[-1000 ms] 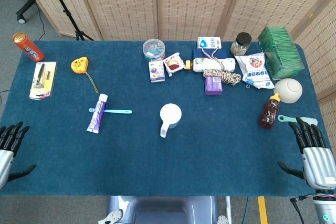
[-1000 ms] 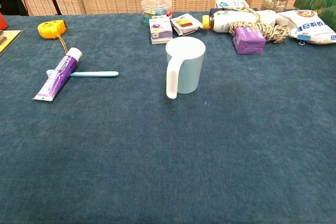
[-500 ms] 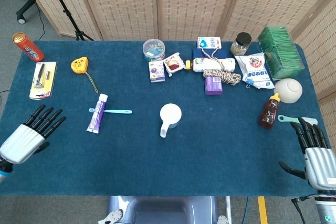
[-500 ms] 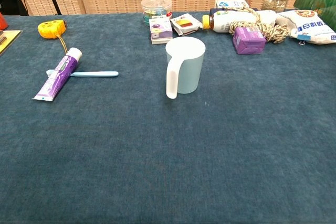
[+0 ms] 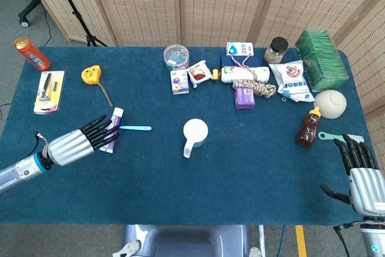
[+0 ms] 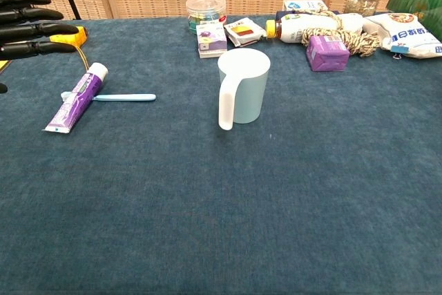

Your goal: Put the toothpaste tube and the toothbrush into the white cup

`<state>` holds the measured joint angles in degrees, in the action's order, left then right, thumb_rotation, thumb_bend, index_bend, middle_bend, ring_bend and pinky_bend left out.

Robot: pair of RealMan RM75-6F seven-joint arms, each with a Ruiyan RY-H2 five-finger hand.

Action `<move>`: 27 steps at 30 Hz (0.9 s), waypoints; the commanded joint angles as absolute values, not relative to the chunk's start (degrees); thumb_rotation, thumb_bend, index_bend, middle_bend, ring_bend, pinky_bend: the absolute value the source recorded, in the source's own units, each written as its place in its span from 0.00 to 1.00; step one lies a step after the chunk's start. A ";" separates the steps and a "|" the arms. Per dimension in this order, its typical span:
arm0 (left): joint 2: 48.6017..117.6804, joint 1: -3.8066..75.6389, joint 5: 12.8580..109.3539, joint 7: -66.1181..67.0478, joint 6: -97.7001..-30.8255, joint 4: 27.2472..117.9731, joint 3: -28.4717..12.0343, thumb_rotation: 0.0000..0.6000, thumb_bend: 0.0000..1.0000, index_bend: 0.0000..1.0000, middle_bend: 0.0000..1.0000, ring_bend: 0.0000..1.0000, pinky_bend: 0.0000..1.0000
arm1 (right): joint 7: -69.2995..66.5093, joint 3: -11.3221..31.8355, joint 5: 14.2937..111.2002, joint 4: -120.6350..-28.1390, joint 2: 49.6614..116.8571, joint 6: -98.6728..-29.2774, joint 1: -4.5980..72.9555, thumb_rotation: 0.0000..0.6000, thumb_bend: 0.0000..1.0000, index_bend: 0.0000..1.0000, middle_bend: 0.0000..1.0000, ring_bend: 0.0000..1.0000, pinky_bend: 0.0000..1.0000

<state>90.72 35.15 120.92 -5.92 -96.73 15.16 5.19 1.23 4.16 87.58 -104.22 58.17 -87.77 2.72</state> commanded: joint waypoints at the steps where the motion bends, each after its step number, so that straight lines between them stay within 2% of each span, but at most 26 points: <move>1: 92.99 37.75 121.16 -6.42 -94.53 10.99 7.61 1.00 0.03 0.00 0.00 0.00 0.00 | 1.44 4.23 87.43 -104.15 58.31 -87.58 2.82 1.00 0.00 0.00 0.00 0.00 0.00; 7: 94.62 38.62 121.28 -4.91 -90.80 7.86 10.96 1.00 0.03 0.00 0.00 0.00 0.00 | 1.63 4.43 86.92 -104.19 58.37 -87.52 2.85 1.00 0.00 0.00 0.00 0.00 0.00; 27: 99.24 40.84 117.51 -1.47 -81.89 6.97 15.50 1.00 0.03 0.00 0.00 0.00 0.00 | 2.35 4.51 86.20 -104.23 58.81 -86.73 3.16 1.00 0.00 0.00 0.00 0.00 0.00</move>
